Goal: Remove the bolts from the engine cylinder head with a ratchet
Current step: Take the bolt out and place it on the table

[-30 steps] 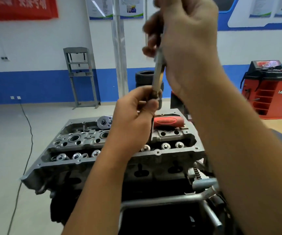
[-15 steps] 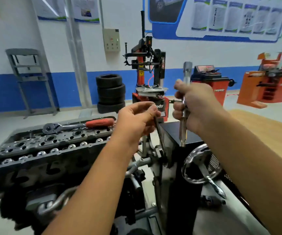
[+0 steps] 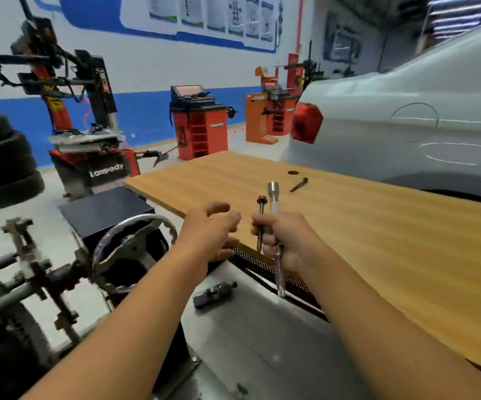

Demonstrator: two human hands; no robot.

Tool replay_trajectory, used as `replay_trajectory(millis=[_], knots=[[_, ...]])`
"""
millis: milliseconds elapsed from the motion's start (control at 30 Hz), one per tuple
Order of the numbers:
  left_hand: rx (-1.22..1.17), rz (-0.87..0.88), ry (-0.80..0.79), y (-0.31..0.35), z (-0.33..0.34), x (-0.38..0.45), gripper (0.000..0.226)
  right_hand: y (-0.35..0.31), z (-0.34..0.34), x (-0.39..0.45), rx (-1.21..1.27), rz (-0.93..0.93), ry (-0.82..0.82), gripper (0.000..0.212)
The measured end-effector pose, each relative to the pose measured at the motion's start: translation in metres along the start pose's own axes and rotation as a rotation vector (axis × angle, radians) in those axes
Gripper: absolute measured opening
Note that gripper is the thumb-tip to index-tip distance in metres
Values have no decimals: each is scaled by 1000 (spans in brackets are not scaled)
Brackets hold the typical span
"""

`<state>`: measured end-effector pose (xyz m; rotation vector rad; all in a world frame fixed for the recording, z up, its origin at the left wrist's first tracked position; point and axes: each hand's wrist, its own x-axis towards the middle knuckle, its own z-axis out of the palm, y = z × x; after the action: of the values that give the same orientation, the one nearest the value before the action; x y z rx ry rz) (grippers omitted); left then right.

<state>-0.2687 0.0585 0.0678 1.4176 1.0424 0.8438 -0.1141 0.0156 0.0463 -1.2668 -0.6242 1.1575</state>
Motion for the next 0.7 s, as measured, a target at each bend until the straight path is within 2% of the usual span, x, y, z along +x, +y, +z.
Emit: replay_trajectory(millis=[133,300,433,700], knots=[[-2,-85,-84,-16,32,0,17,-17,-74,51,-7,55,336,6],[-33,-163,-74,-32,40,2,15,-9,-125,91,5,131,568,15],[5,-156,-35,-34,22,6,10,-11,-139,100,100,88,696,16],[37,-131,79,-47,-24,2,8,-16,-151,85,298,23,842,30]])
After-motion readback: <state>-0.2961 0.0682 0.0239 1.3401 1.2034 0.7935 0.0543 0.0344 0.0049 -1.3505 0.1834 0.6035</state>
